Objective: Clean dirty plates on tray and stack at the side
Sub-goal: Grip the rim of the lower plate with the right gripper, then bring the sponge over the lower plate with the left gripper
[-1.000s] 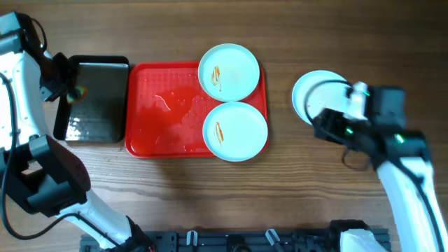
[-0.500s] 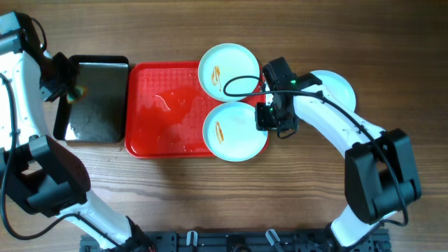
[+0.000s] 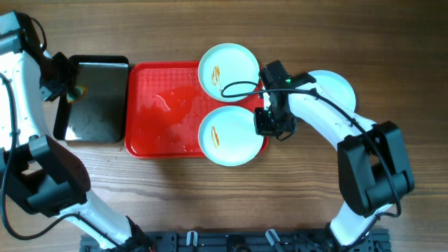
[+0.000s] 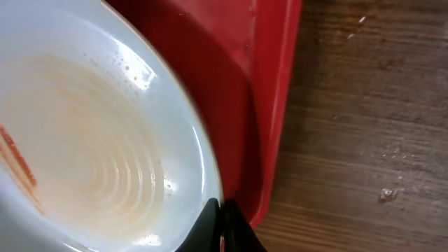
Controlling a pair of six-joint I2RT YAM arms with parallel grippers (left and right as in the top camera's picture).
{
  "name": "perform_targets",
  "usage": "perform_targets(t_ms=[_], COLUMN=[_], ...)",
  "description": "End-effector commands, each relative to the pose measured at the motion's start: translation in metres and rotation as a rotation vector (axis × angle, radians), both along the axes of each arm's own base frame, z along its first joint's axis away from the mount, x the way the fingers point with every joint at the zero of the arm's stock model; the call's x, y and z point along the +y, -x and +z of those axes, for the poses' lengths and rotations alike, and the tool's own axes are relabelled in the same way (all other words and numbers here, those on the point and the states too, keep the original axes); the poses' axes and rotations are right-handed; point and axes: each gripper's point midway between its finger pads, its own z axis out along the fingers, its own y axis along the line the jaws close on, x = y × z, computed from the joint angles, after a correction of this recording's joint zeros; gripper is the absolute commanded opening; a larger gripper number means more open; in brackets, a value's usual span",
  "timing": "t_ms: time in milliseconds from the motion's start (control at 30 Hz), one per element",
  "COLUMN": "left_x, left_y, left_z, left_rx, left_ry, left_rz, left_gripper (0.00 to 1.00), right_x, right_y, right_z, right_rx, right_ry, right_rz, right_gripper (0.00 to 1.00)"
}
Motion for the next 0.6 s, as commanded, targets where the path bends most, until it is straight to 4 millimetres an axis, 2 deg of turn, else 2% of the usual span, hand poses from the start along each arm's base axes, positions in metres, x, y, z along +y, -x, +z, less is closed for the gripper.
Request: perform_targets(t_ms=[0, 33, 100, 233, 267, 300, 367, 400, 500, 567], left_x=[-0.003, -0.003, -0.003, -0.003, -0.003, -0.003, -0.005, -0.007, -0.013, -0.020], left_y=[-0.004, -0.004, -0.004, -0.004, -0.004, -0.004, -0.004, -0.005, -0.011, -0.020], left_z=[0.005, 0.005, 0.005, 0.005, 0.005, 0.005, 0.005, 0.005, 0.006, 0.006], left_rx=[-0.024, -0.024, -0.024, -0.024, -0.024, -0.024, -0.029, -0.032, -0.057, -0.078], left_ry=[0.010, 0.011, 0.010, 0.010, 0.010, 0.011, 0.024, 0.032, 0.060, 0.051], left_rz=[-0.025, -0.025, -0.025, -0.025, -0.025, -0.025, -0.029, -0.031, -0.044, -0.068], left_gripper=[0.04, 0.04, 0.04, 0.04, 0.04, 0.04, 0.04, 0.04, 0.04, 0.04], right_x=[0.038, 0.058, 0.074, 0.105, 0.116, 0.123, 0.122, 0.119, 0.100, 0.098], right_y=[-0.024, -0.031, -0.037, -0.070, -0.079, -0.078, -0.076, -0.076, -0.078, -0.074], right_z=[0.029, 0.036, 0.039, 0.053, 0.054, 0.047, 0.040, 0.040, 0.036, 0.020], right_rx=[-0.081, -0.120, -0.157, -0.304, -0.355, -0.359, -0.351, -0.345, -0.350, -0.318], right_ry=[-0.069, -0.101, -0.134, -0.225, -0.243, -0.233, -0.211, -0.200, -0.116, -0.087], right_rz=[-0.004, -0.038, -0.058, -0.136, -0.130, -0.133, -0.131, -0.136, -0.147, -0.116], right_gripper=[0.04, 0.04, 0.04, 0.04, 0.04, 0.05, 0.33, 0.39, 0.41, 0.38])
